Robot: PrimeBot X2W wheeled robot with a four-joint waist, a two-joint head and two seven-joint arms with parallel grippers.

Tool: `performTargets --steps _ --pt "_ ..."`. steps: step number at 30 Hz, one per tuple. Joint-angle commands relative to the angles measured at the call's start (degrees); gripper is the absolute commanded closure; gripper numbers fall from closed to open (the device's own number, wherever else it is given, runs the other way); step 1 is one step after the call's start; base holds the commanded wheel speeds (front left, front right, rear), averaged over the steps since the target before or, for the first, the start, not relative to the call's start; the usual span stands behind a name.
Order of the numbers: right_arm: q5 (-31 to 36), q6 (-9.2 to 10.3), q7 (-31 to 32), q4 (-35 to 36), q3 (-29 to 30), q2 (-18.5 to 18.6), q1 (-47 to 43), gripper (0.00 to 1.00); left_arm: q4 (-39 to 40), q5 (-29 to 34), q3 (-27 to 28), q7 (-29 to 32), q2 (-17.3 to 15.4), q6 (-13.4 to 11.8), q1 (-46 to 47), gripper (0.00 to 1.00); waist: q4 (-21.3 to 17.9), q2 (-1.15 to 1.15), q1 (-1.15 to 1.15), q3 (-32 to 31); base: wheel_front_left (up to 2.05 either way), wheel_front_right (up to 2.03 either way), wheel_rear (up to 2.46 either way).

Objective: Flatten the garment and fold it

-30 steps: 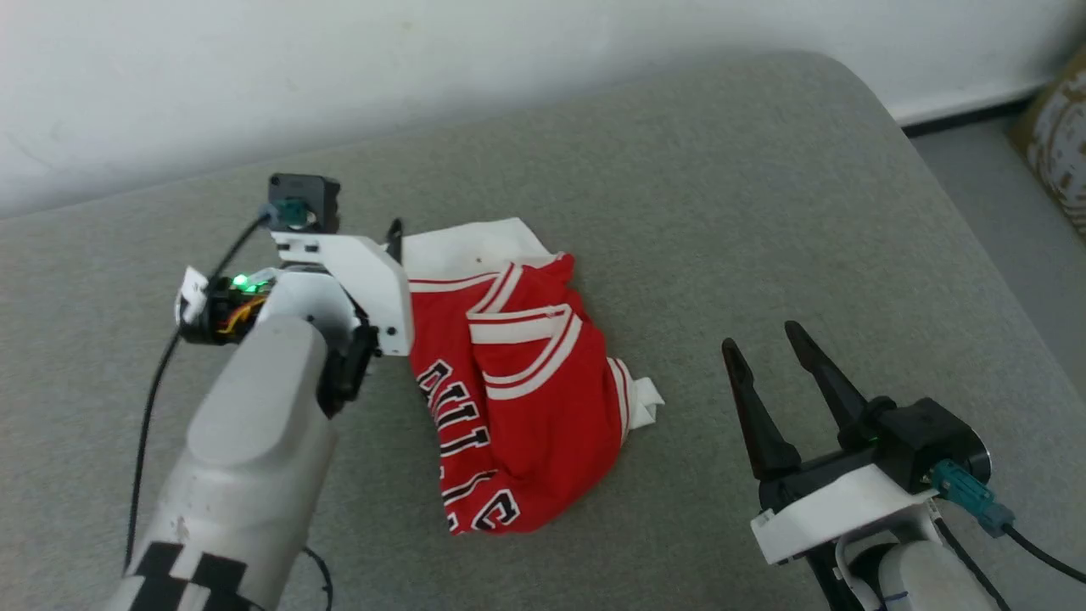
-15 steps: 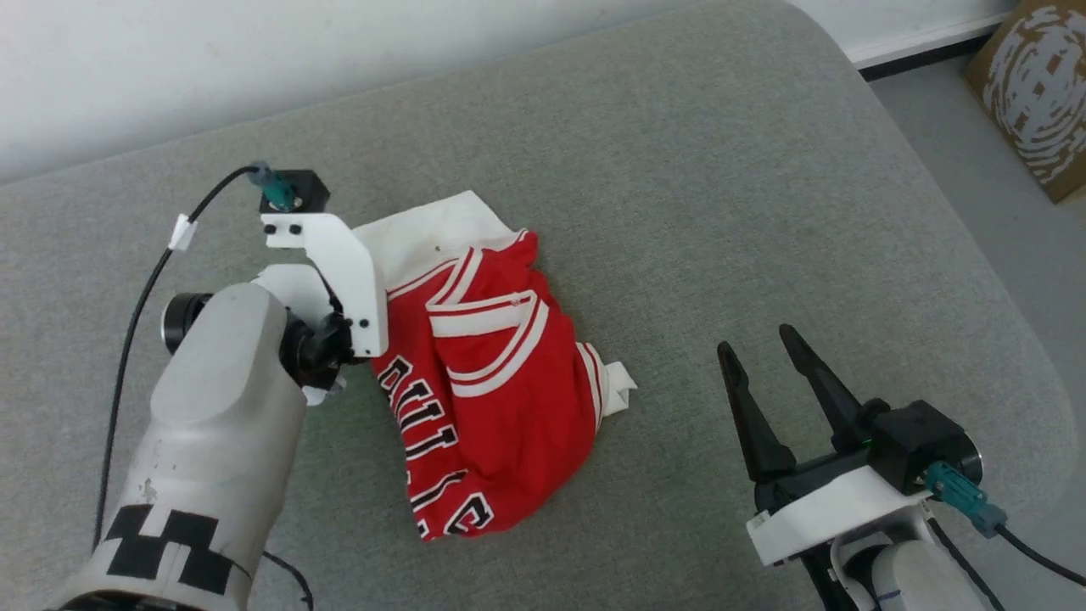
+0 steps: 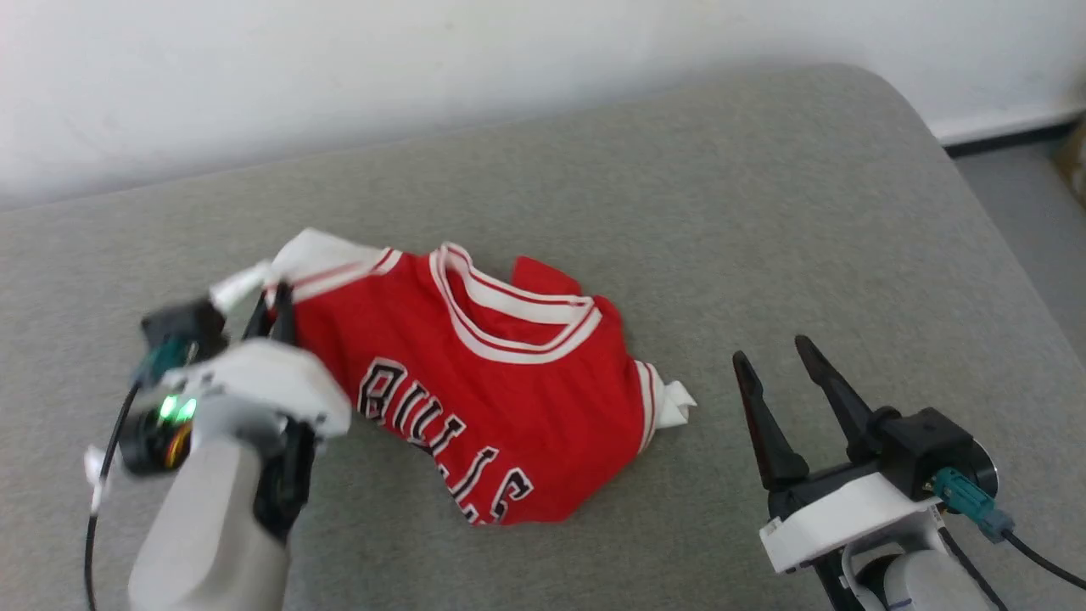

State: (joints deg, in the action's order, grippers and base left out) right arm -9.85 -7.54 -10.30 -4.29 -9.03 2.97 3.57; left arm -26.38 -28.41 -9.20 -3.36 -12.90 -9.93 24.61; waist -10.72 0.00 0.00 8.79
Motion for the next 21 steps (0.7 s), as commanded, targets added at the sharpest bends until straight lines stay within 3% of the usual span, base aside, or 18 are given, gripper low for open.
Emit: performTargets --steps 1,9,16,17,18,21 --pt "0.42 0.05 0.21 0.35 0.35 -0.09 -0.67 0.00 1.51 -0.32 0.67 -0.46 -0.62 -0.78 -2.51 1.00 4.13 0.00 0.00 -3.43 0.00 0.00 0.00" --pt "0.86 0.05 2.76 1.69 1.99 -0.09 -2.87 0.00 16.10 -2.53 2.63 4.87 -1.99 -5.93 -22.74 1.00 9.71 0.00 0.00 -5.77 0.00 0.00 0.00" --pt "1.01 0.05 7.21 2.12 4.25 -0.09 -4.54 0.00 23.29 -3.75 -2.54 20.61 -3.19 -8.74 -34.67 1.00 12.51 0.00 0.00 -6.29 0.00 0.00 0.00" --pt "0.99 0.05 7.60 2.32 4.52 -0.09 -4.67 0.00 24.70 -4.47 -2.96 21.95 -2.99 -8.59 -35.38 0.29 12.81 0.00 0.00 -6.27 0.00 0.00 0.00" --pt "0.96 0.05 7.92 2.53 4.73 -0.09 -4.78 0.00 26.01 -5.15 -2.68 21.94 -2.61 -8.57 -35.67 0.00 13.11 0.00 0.00 -6.25 0.00 0.00 0.00" --pt "0.98 0.05 8.64 3.12 4.80 -0.09 -4.80 0.00 28.44 -5.51 -1.92 19.95 -2.09 -8.49 -36.00 0.00 13.61 0.00 0.00 -6.15 0.00 0.00 0.00"
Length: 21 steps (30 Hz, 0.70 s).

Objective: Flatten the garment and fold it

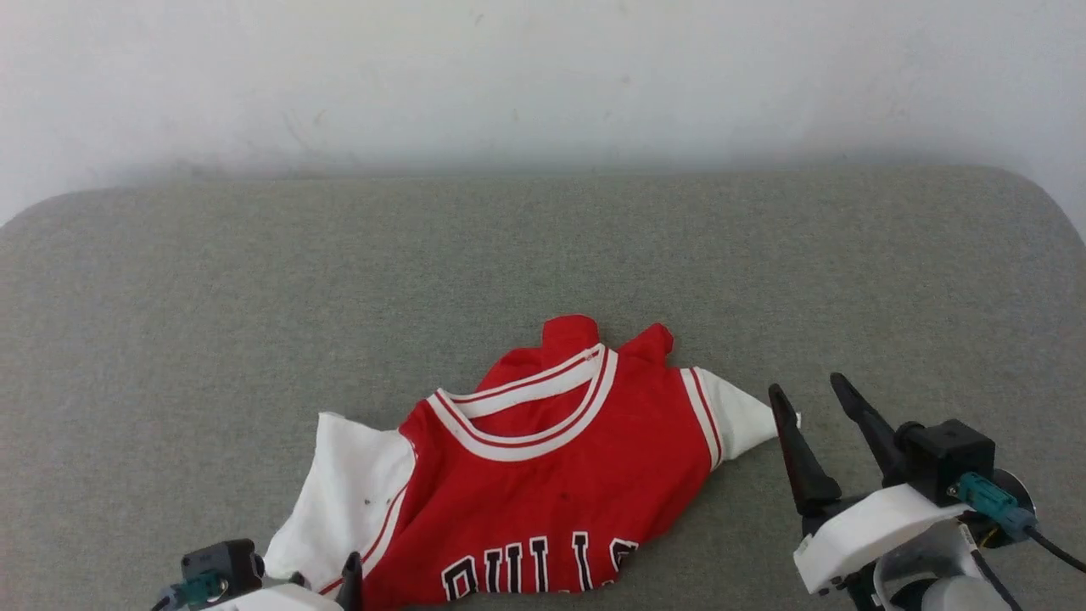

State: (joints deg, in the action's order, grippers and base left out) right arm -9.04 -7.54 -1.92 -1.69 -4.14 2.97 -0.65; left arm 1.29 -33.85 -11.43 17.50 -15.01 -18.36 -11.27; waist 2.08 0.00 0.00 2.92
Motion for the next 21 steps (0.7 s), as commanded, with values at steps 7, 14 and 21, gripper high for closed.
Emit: performTargets --steps 7,14,21 --pt "0.14 0.05 0.60 1.71 -0.42 -0.09 -0.27 0.00 5.32 3.31 3.16 -7.66 -2.15 -0.85 0.70 0.00 0.84 0.00 0.00 0.43 0.00 0.00 0.00" --pt "0.23 0.05 -0.16 2.24 -1.01 -0.09 0.37 0.00 5.37 7.53 1.02 -8.67 -9.37 5.69 7.83 0.00 -0.24 0.00 0.00 2.62 0.00 0.00 0.00" --pt "0.64 0.05 0.00 2.24 -1.64 -0.09 1.78 0.00 -2.10 6.60 -1.53 -2.52 -11.47 10.05 16.75 0.00 -2.08 0.00 0.00 4.51 0.00 0.00 0.00"
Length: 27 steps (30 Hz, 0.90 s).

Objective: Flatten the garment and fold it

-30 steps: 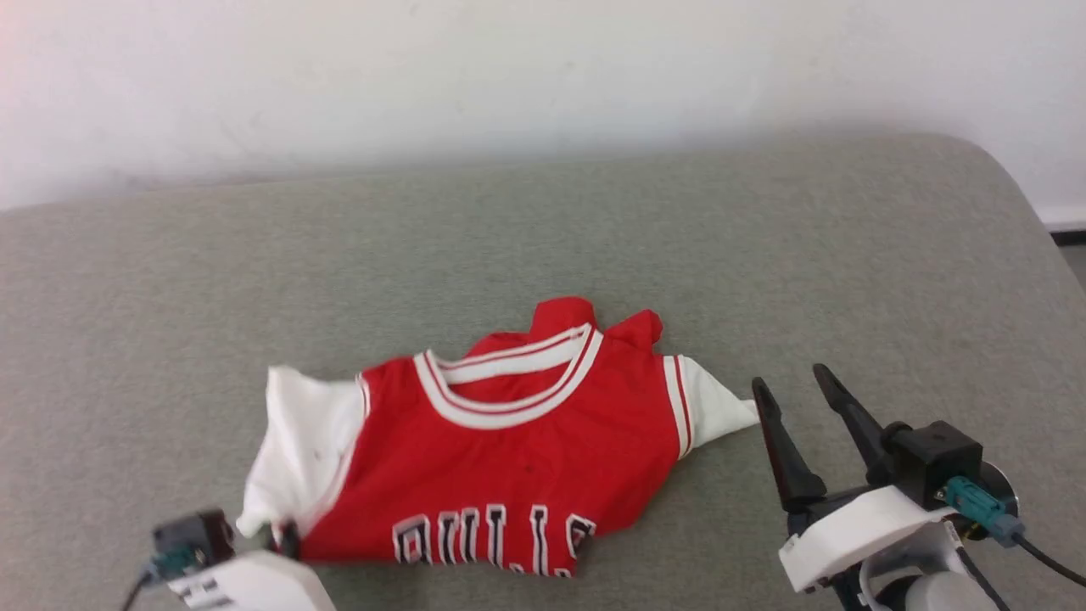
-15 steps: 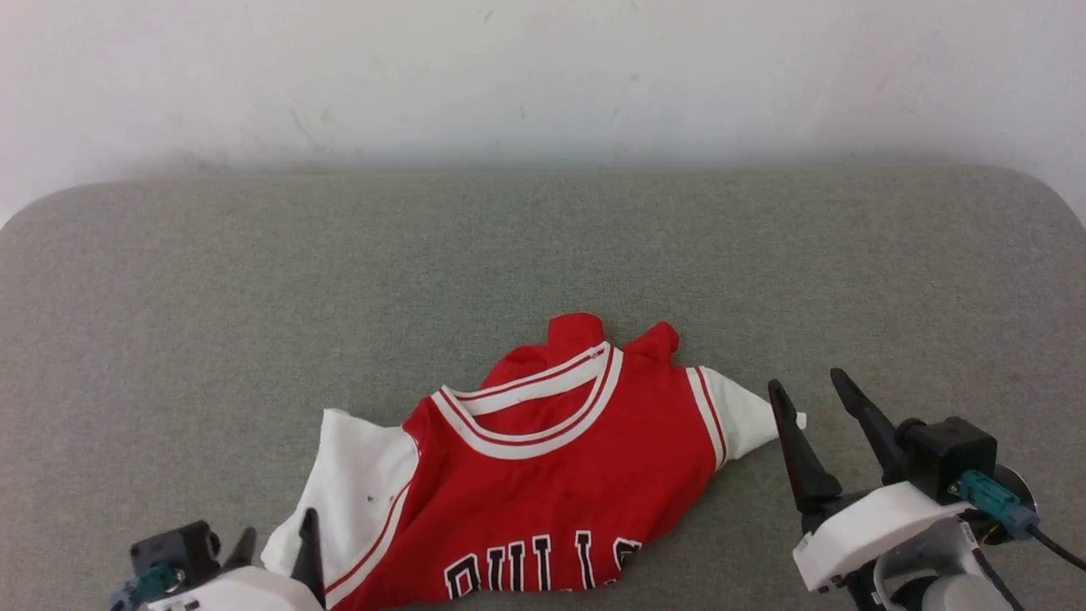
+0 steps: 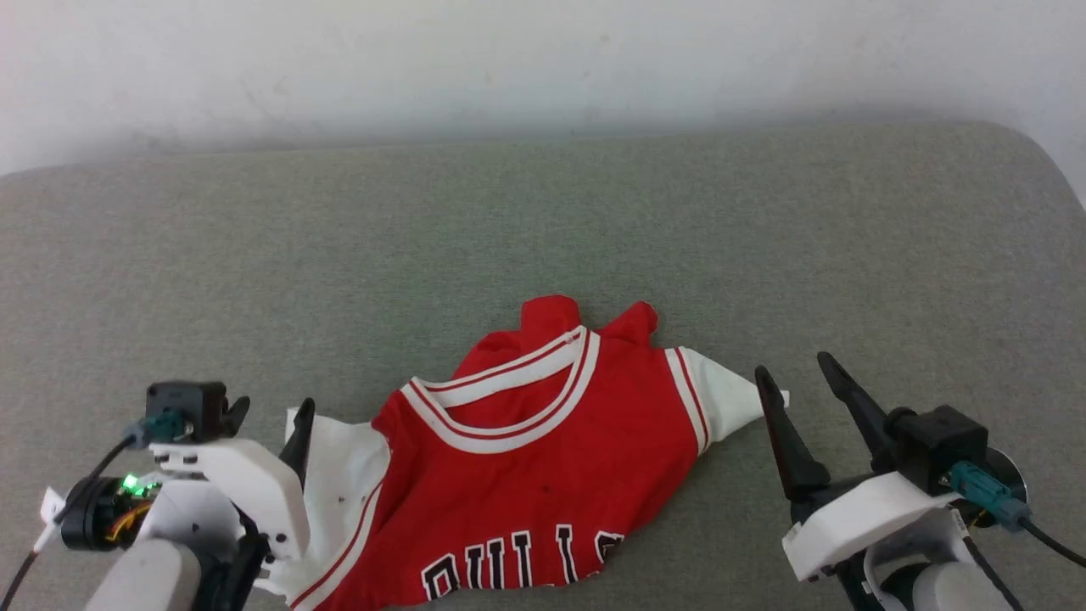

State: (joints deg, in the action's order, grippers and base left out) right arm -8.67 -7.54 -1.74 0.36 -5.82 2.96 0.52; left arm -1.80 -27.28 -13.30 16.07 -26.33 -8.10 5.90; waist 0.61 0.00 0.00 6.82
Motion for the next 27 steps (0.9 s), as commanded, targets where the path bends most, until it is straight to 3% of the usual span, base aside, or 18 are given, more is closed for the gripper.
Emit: performTargets --steps 1,7,9,16,17,18,21,27 --pt "0.30 0.05 -0.17 0.21 -0.05 -0.08 0.80 0.00 -0.39 -0.04 -0.09 0.24 -0.38 0.16 0.83 0.00 -0.94 0.00 0.00 0.87 0.00 0.00 0.00" --pt "0.24 0.05 -0.25 0.08 -0.89 -0.08 1.64 0.00 -7.90 -0.05 -1.69 7.34 -1.72 0.55 5.55 0.00 -3.03 0.00 0.00 2.25 0.00 0.00 0.00" --pt "0.10 0.05 -0.39 -0.06 -1.12 -0.08 1.77 0.00 -11.36 -0.46 -2.76 12.60 -2.30 0.40 6.25 0.00 -3.88 0.00 0.00 2.68 0.00 0.00 0.00" --pt "0.12 0.05 -0.68 -0.37 -1.12 -0.08 1.84 0.00 -13.67 -1.82 -4.01 19.90 -2.61 -0.09 6.34 0.00 -4.58 0.00 0.00 3.18 0.00 0.00 0.00" --pt "0.13 0.05 -0.72 -0.43 -1.11 -0.08 1.88 0.00 -13.68 -1.98 -4.33 20.60 -2.60 0.12 6.25 0.44 -4.59 0.00 0.00 3.22 0.00 0.00 0.00" --pt "0.14 0.05 -0.73 -0.51 -1.11 -0.08 1.94 0.00 -13.65 -2.23 -4.49 21.13 -2.54 0.20 6.12 1.00 -4.55 0.00 0.00 3.22 0.00 0.00 0.00" --pt "0.36 0.05 -0.67 -0.75 -1.21 -0.08 2.31 0.00 -12.60 -0.98 -3.76 18.65 -2.75 -1.67 6.05 1.00 -4.18 0.00 0.00 3.26 0.00 0.00 0.00" --pt "1.43 0.05 -0.55 -3.01 -1.09 -0.08 4.48 0.00 -9.70 0.44 1.70 5.08 0.05 -9.25 2.72 1.00 -3.00 0.00 0.00 3.01 0.00 0.00 0.00"
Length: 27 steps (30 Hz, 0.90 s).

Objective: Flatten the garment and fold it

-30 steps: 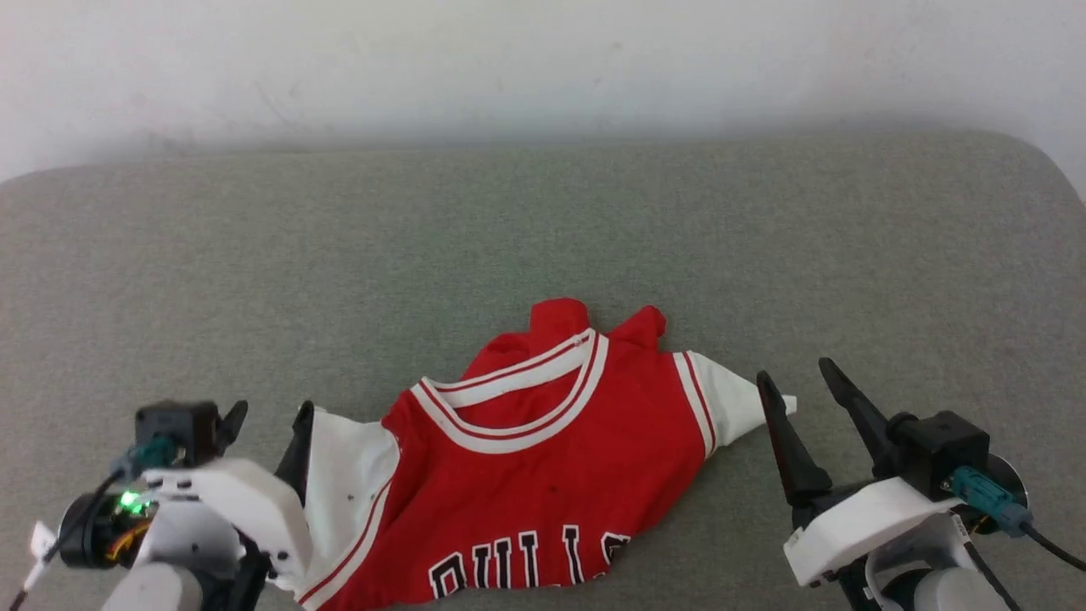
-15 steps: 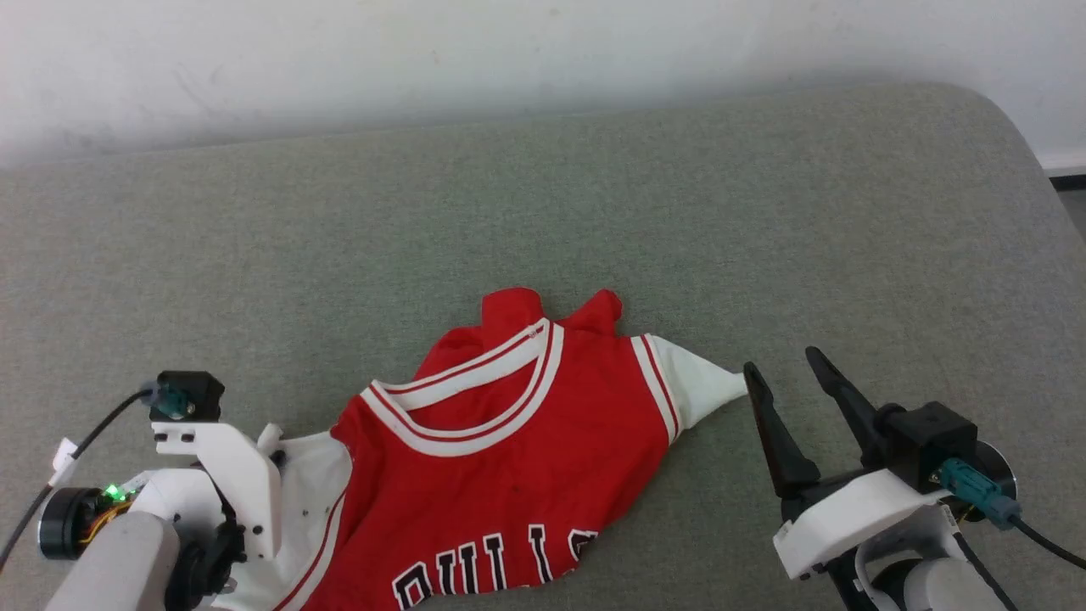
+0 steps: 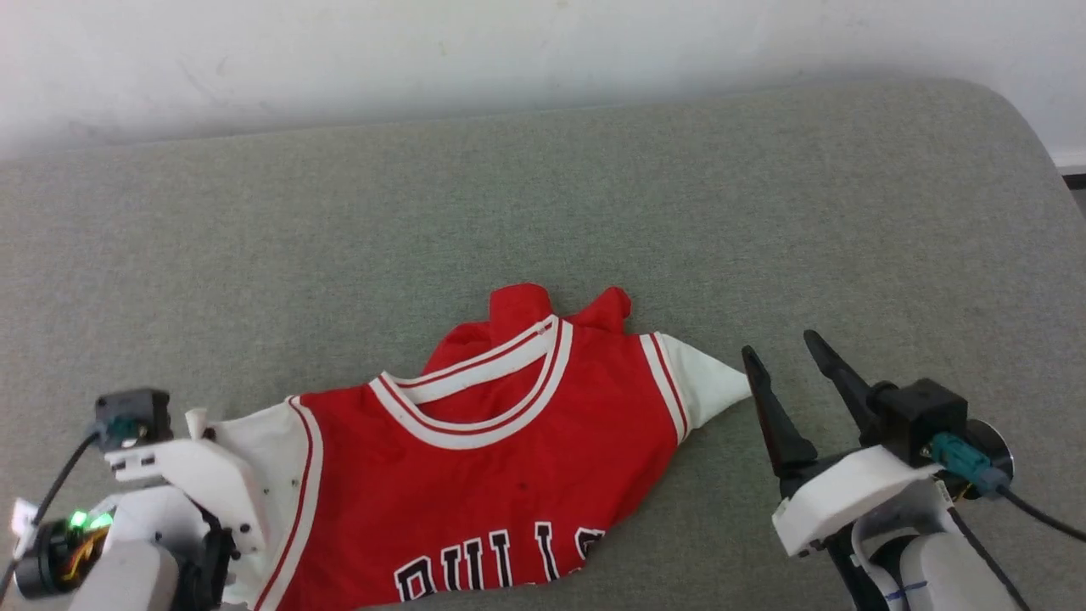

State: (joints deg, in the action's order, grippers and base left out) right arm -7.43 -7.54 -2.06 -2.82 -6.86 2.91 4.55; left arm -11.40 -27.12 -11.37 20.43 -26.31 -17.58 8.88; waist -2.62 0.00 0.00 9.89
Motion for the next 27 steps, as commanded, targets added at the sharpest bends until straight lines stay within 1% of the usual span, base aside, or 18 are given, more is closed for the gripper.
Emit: performTargets --steps 1,3,7,13,17,21,22,23,24,25,27 --pt "-0.01 0.05 0.29 -0.54 0.49 -0.03 0.73 0.00 0.30 0.26 0.51 -1.00 0.46 -0.71 -1.41 1.00 0.59 0.00 0.00 -0.10 0.00 0.00 0.00" --pt "-0.16 0.05 2.03 -2.00 1.44 -0.03 1.29 0.00 1.29 -0.07 1.99 -4.12 1.32 -2.18 -3.70 1.00 1.34 0.00 0.00 -0.21 0.00 0.00 0.00" --pt "-0.14 0.05 8.47 -4.94 4.14 -0.03 2.52 0.00 3.33 -1.26 3.53 -7.30 2.65 -3.23 -7.66 1.00 3.27 0.00 0.00 0.05 0.00 0.00 0.00" --pt "0.10 0.05 19.09 -8.02 6.19 -0.03 5.55 0.00 5.40 -2.17 2.97 -8.61 3.95 -2.59 -8.87 1.00 6.15 0.00 0.00 1.01 0.00 0.00 0.00" --pt "3.18 0.05 28.73 -10.26 5.82 -0.03 7.20 0.00 5.77 -2.55 2.16 -8.24 4.53 -2.11 -8.31 1.00 7.25 0.00 0.00 1.53 0.00 0.00 0.00" --pt "3.77 0.05 38.04 -11.45 4.43 -0.03 7.83 0.00 6.03 -2.85 1.68 -8.10 4.81 -1.76 -7.94 1.00 7.74 0.00 0.00 1.59 0.00 0.00 0.00" --pt "3.46 0.05 39.76 -11.40 4.18 -0.03 7.84 0.16 6.07 -2.85 1.56 -8.09 4.80 -1.70 -7.93 1.00 7.78 0.00 0.00 1.55 0.00 0.00 0.00" --pt "3.29 0.05 41.09 -11.21 3.87 -0.03 7.88 0.53 6.11 -2.93 1.50 -8.08 4.83 -1.64 -7.95 1.00 7.78 0.00 0.00 1.49 0.00 0.00 0.00" --pt "3.40 0.05 42.27 -10.98 3.43 -0.03 7.91 0.75 6.14 -2.97 1.42 -8.04 4.80 -1.57 -7.99 1.00 7.74 0.00 0.00 1.43 0.00 0.00 0.00" --pt "3.41 0.05 43.35 -10.72 3.00 -0.03 7.92 1.00 6.14 -3.00 1.32 -7.97 4.75 -1.50 -8.03 1.00 7.65 0.00 0.00 1.37 0.00 0.00 0.00" --pt "3.95 0.05 44.63 -9.96 2.63 -0.03 8.17 1.00 6.21 -3.04 1.12 -7.95 4.70 -1.31 -7.99 1.00 7.46 0.00 0.00 1.21 0.00 0.00 0.00"
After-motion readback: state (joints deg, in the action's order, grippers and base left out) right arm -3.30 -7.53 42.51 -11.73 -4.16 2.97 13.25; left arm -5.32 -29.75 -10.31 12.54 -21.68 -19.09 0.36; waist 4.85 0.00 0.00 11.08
